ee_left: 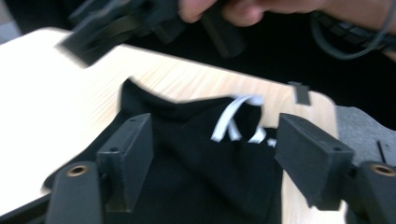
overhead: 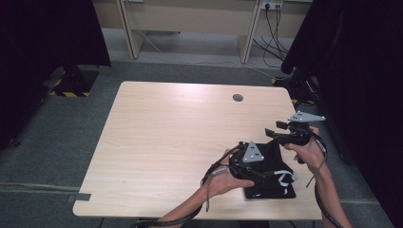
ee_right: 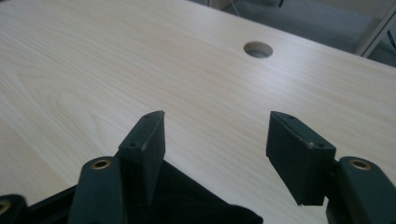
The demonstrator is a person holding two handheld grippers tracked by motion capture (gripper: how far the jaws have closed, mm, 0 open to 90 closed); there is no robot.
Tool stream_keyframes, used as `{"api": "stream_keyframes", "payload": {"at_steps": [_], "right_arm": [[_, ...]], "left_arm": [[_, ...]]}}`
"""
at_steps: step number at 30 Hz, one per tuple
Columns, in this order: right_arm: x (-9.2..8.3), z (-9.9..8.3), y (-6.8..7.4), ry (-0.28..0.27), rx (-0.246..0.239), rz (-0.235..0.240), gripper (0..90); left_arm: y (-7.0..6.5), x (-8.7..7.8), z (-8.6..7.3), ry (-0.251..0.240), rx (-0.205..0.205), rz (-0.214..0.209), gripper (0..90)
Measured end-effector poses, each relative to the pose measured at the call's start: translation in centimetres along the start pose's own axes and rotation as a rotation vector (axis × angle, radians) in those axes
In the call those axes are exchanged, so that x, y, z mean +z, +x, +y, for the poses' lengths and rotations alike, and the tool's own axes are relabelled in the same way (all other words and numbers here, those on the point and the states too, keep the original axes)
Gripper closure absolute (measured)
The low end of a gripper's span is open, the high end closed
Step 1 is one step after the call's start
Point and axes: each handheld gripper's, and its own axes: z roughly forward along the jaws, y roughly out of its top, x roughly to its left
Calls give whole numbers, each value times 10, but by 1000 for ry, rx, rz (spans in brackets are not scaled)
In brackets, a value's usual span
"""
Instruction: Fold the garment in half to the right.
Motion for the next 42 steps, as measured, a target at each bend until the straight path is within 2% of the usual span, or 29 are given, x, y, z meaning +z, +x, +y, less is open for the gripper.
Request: {"api": "stream_keyframes", "payload": {"at_steps": [2, 4, 6, 8, 9, 10, 12, 13, 14, 15, 17, 19, 22, 24, 29, 30, 33, 34, 36, 38, 42], "right_arm": [[2, -2, 0, 32, -11, -26, 364], [6, -6, -1, 70, 6, -30, 356], [11, -10, -2, 113, 13, -49, 352], [15, -14, -4, 145, 22, -66, 347], [18, -17, -5, 165, 32, -69, 346], [20, -19, -5, 190, 38, -72, 346], [22, -25, -6, 233, 32, -83, 355], [22, -28, -7, 249, 32, -80, 384], [23, -31, -7, 262, 37, -67, 439], [23, -34, -8, 273, 25, -50, 519], [26, -40, -8, 287, -15, -28, 654], [34, -48, -7, 299, -49, -8, 746], [43, -51, -2, 265, -39, 42, 811], [49, -48, 5, 236, -38, 77, 826], [65, -30, 38, 212, -123, 109, 838], [66, -25, 43, 205, -141, 111, 840], [63, -12, 53, 170, -196, 86, 844], [60, -8, 55, 161, -213, 65, 845], [54, -3, 55, 148, -235, 34, 847], [52, -4, 51, 139, -229, 13, 847], [74, -29, 37, 227, -208, -14, 847]], "left_arm": [[5, 0, -11, 35, -14, 35, 219], [8, 5, -23, 77, -39, 75, 208], [9, 13, -33, 122, -28, 105, 190], [8, 21, -40, 147, -34, 123, 184], [6, 26, -42, 166, -29, 130, 178], [4, 30, -45, 195, -4, 132, 174], [1, 36, -51, 239, 17, 140, 167], [1, 38, -54, 254, 19, 142, 167], [2, 37, -56, 249, 3, 137, 165], [2, 36, -57, 253, 4, 133, 169], [2, 31, -59, 279, 45, 144, 177], [2, 24, -64, 273, 54, 160, 191], [4, 7, -70, 290, 77, 188, 220], [8, -8, -76, 307, 77, 204, 224], [21, -42, -91, 333, 63, 244, 224], [24, -48, -93, 332, 45, 245, 223], [27, -55, -97, 321, 16, 238, 207], [27, -54, -99, 330, 24, 248, 207], [23, -53, -100, 307, 32, 248, 227], [19, -51, -99, 308, 60, 256, 253], [17, -49, -101, 284, 59, 267, 267]]}}
